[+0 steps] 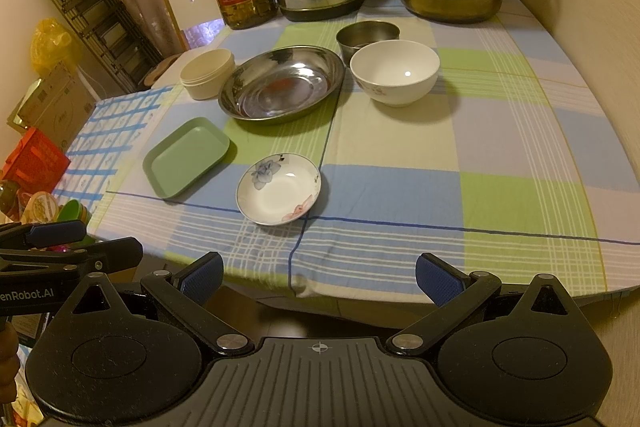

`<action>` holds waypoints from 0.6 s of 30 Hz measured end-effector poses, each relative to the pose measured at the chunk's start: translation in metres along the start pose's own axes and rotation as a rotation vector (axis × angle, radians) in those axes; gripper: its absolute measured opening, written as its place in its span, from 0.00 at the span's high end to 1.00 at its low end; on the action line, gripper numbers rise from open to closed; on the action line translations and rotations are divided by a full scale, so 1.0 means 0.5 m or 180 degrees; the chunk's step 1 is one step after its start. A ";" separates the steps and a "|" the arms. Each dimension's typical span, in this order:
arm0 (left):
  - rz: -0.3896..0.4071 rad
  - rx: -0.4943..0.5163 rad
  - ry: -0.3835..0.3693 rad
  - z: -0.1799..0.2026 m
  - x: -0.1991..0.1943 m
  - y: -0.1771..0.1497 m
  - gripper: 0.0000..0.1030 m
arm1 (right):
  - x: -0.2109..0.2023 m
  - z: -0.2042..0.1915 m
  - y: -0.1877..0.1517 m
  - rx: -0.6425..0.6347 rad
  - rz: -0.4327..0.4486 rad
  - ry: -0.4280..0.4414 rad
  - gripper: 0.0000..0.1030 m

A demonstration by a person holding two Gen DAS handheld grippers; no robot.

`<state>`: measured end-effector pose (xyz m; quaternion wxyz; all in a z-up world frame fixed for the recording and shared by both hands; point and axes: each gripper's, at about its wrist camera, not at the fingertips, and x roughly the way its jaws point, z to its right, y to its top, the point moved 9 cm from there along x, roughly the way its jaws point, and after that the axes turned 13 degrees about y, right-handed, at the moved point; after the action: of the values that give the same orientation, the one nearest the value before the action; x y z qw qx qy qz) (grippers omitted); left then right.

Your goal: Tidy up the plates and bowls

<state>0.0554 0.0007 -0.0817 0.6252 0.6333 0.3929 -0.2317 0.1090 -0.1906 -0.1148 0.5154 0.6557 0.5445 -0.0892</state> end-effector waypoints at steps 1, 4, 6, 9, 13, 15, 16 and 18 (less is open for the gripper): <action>-0.0003 -0.0002 0.0000 0.000 0.001 -0.001 0.15 | 0.000 0.000 0.000 0.0000 0.0001 0.0001 0.01; -0.0005 -0.0004 -0.0003 0.001 0.002 -0.002 0.15 | 0.000 0.000 0.000 0.0000 -0.0001 -0.0001 0.01; -0.0007 -0.0005 -0.0002 0.001 0.002 -0.002 0.15 | 0.000 0.000 0.000 -0.0001 -0.0001 -0.0002 0.01; -0.0009 -0.0007 -0.0002 0.001 0.003 -0.002 0.15 | 0.000 0.001 0.000 -0.0002 -0.0002 -0.0002 0.01; -0.0009 -0.0005 -0.0004 0.001 0.002 -0.002 0.15 | 0.000 0.001 0.000 -0.0001 -0.0003 -0.0004 0.01; -0.0011 -0.0005 -0.0005 0.000 0.002 -0.002 0.15 | 0.000 0.001 0.000 -0.0001 -0.0003 -0.0005 0.01; -0.0011 -0.0005 -0.0006 0.000 0.003 -0.002 0.15 | 0.000 0.001 0.000 -0.0001 -0.0002 -0.0005 0.01; -0.0011 -0.0005 -0.0005 0.000 0.003 -0.001 0.15 | 0.000 0.001 0.000 -0.0002 -0.0003 -0.0005 0.01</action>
<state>0.0556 0.0007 -0.0832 0.6256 0.6320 0.3936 -0.2329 0.1092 -0.1910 -0.1152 0.5160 0.6552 0.5444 -0.0898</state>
